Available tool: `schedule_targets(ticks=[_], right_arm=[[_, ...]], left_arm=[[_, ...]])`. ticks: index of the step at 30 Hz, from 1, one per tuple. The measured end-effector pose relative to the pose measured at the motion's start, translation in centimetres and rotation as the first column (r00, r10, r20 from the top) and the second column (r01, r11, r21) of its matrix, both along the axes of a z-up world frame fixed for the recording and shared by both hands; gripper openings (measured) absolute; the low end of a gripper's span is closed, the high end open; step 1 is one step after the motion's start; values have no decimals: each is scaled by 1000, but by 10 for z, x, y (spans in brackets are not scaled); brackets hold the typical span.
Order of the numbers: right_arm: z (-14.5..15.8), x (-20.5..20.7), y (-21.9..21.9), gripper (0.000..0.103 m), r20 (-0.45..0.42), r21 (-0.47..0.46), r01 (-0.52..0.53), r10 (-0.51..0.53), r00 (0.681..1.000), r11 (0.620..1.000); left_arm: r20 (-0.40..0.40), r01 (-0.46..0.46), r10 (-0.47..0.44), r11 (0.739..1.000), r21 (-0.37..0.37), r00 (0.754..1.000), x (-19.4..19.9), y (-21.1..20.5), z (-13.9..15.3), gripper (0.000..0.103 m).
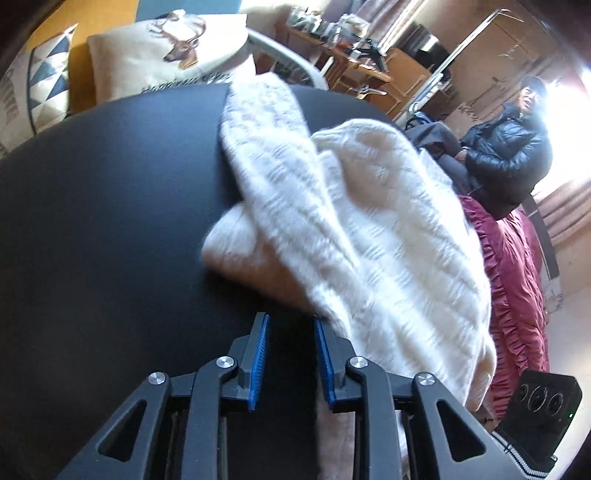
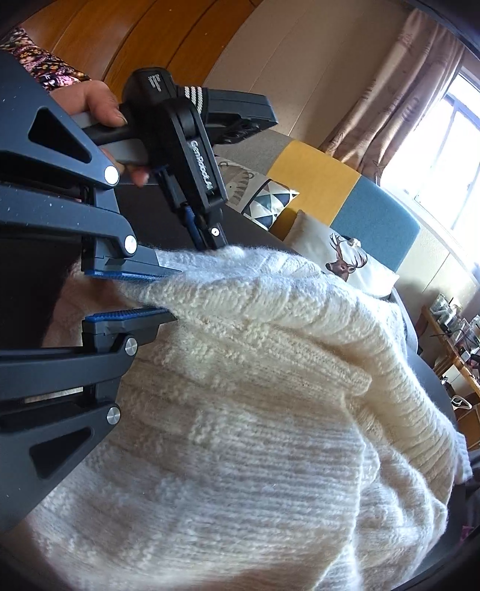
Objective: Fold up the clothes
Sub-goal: 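Grasp the sweater with the left gripper while the right gripper holds its edge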
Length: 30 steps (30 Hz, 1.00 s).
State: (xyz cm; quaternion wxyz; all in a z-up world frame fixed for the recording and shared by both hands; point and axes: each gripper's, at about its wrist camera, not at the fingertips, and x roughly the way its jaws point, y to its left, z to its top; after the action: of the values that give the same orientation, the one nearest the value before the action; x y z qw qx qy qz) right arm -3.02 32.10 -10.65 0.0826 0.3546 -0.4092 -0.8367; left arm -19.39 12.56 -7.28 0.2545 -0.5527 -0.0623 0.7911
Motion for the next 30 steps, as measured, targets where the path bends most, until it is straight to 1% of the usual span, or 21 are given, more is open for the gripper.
schedule_targets(ticks=[1, 3, 4, 6, 8, 9, 12, 13, 14, 16, 18, 19, 23, 26, 28, 30], right_arm=[[-1, 0, 0, 14, 0, -3, 0, 0, 1000, 1000], [-2, 0, 1, 14, 0, -6, -1, 1, 1000, 1000], [-3, 0, 1, 14, 1, -8, -1, 1, 1000, 1000], [-5, 1, 4, 14, 3, -22, 5, -5, 1000, 1000], [-7, 1, 5, 14, 7, -36, 11, -10, 1000, 999], [-9, 1, 6, 14, 9, -43, 13, -13, 1000, 999], [-10, 0, 4, 14, 14, -44, 9, -8, 1000, 999], [-10, -1, 3, 14, 17, -42, 3, -2, 1000, 999], [-10, -1, 3, 14, 18, -40, 2, -2, 1000, 999], [-9, 0, 4, 14, 16, -40, 7, -7, 1000, 999], [-8, -1, 6, 14, 14, -44, 10, -10, 1000, 999], [-8, -3, 6, 14, 16, -46, 13, -12, 1000, 999], [-12, -4, 4, 14, 30, -60, 16, -14, 999, 998], [-12, -6, 4, 14, 29, -60, 16, -14, 999, 998], [-14, -7, 3, 14, 29, -62, 14, -12, 1000, 998], [-17, -8, 3, 14, 31, -69, 16, -13, 999, 997]], left_arm=[[-5, 12, -12, 1000, -11, 1000, -2, 4, -1, 27], [17, 21, -20, 1000, -2, 1000, -8, 5, -4, 27], [22, 16, -16, 999, 31, 1000, -9, 2, -4, 27], [21, -2, 0, 992, 128, 1000, -10, -8, 0, 27], [33, -23, 16, 973, 228, 999, -10, -17, 2, 27], [48, -32, 21, 967, 252, 999, -11, -19, 2, 28], [90, -50, 27, 962, 269, 996, -12, -19, 1, 29], [88, -41, 17, 961, 273, 996, -11, -16, 3, 29], [77, -23, 1, 961, 276, 997, -9, -12, 6, 29], [49, 9, -25, 952, 305, 999, -4, -8, 14, 29], [19, 23, -31, 945, 328, 999, -3, -8, 19, 29], [16, 18, -25, 940, 340, 1000, -3, -10, 18, 29], [62, -31, 10, 936, 351, 998, -12, -14, 6, 32], [77, -65, 38, 918, 392, 996, -16, -19, 2, 37], [83, -80, 50, 903, 423, 995, -18, -21, -1, 42], [89, -96, 62, 886, 453, 994, -20, -22, -4, 45]])
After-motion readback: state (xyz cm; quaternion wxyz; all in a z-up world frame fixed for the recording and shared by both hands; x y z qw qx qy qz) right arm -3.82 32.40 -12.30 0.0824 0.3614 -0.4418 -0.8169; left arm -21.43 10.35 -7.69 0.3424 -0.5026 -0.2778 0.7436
